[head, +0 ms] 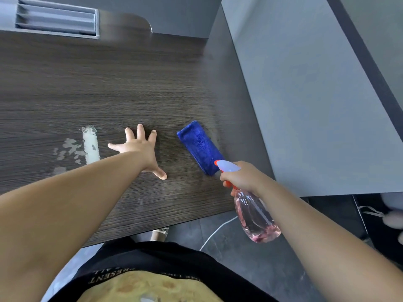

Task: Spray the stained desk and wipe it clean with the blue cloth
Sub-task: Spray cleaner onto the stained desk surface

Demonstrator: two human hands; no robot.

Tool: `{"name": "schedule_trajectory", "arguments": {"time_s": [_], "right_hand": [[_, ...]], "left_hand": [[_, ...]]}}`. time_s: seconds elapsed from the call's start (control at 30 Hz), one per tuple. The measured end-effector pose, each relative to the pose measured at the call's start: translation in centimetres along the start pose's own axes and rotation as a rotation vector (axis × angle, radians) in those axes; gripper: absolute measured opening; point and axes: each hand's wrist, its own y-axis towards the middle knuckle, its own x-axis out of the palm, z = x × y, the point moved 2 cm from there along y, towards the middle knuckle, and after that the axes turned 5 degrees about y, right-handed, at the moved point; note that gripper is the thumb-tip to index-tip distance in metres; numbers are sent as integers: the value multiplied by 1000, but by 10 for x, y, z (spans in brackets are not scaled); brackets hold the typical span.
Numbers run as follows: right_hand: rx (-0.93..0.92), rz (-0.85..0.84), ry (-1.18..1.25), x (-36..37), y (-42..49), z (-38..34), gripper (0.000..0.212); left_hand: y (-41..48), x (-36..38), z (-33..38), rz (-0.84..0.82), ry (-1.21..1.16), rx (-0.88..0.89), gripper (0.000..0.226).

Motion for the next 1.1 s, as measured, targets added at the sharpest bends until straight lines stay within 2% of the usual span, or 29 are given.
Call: {"name": "schedule_trajectory", "arguments": {"time_s": [0.13, 0.33, 0.6, 0.77, 0.93, 1.1], "right_hand": [[-46, 2, 9, 4, 6, -6, 39], [-102, 47, 0, 4, 17, -28, 37], [-58, 13, -83, 1, 19, -28, 39], [-18, -23, -51, 1, 17, -17, 42], [-96, 11, -93, 0, 21, -30, 41], [-111, 34, 6, 2, 31, -61, 41]], "left_hand": [[0, 0, -1, 4, -3, 3, 144], [-1, -2, 0, -7, -10, -4, 144], [0, -2, 0, -3, -13, -6, 144], [2, -1, 0, -5, -19, -10, 144], [3, 0, 0, -4, -26, -13, 145], [6, 1, 1, -5, -22, -12, 145]]}}
